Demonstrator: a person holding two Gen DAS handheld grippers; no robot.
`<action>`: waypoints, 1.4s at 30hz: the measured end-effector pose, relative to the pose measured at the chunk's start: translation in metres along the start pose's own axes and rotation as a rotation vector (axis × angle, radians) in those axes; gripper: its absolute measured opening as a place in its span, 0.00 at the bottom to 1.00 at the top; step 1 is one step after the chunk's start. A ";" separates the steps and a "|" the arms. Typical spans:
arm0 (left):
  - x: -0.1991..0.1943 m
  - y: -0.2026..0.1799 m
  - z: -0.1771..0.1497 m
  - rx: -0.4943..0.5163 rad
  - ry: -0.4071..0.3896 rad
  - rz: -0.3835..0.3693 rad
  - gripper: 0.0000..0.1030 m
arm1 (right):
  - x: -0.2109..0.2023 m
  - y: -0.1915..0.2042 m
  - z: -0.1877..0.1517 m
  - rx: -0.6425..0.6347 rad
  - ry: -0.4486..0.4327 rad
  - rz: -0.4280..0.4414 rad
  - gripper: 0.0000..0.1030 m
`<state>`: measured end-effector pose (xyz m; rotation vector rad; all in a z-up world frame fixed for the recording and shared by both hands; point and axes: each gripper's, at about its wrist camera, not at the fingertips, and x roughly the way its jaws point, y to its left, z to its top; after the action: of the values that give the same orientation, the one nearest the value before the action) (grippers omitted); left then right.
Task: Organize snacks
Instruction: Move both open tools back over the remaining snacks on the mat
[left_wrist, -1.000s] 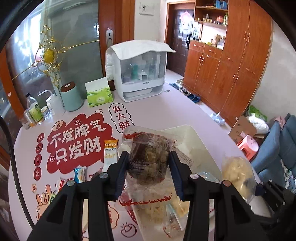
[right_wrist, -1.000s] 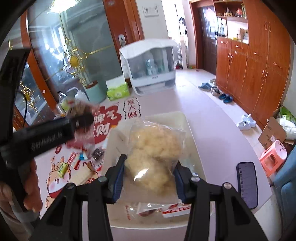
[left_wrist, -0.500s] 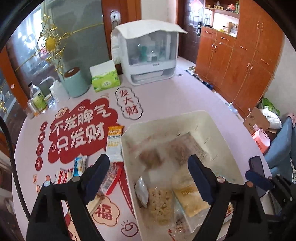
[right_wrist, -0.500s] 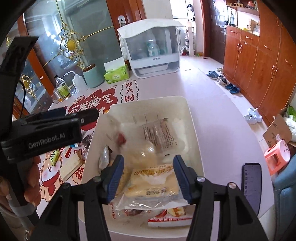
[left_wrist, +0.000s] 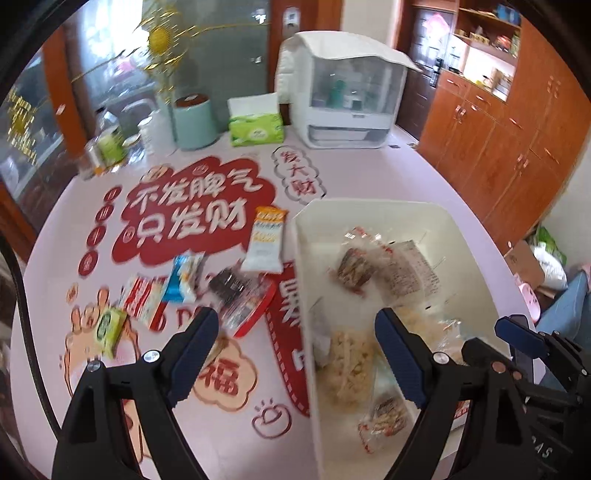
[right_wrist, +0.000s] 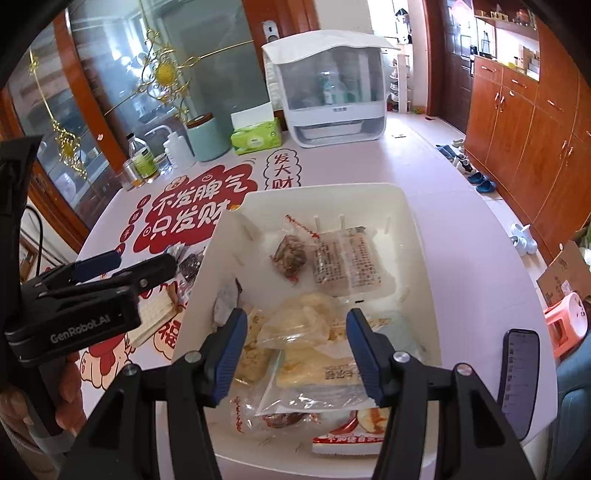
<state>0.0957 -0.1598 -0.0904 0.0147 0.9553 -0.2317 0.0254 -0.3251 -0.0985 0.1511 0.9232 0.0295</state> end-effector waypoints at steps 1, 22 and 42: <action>-0.001 0.007 -0.006 -0.020 0.011 0.003 0.83 | 0.001 0.003 -0.001 -0.002 0.005 0.002 0.55; -0.130 0.149 -0.043 -0.101 -0.116 0.109 0.83 | -0.053 0.124 0.001 -0.127 -0.067 0.072 0.55; -0.119 0.310 -0.004 -0.037 -0.171 0.125 0.90 | -0.019 0.219 0.020 -0.011 -0.033 -0.037 0.55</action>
<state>0.0892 0.1657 -0.0245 0.0204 0.7851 -0.0987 0.0387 -0.1126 -0.0400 0.1236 0.8929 -0.0017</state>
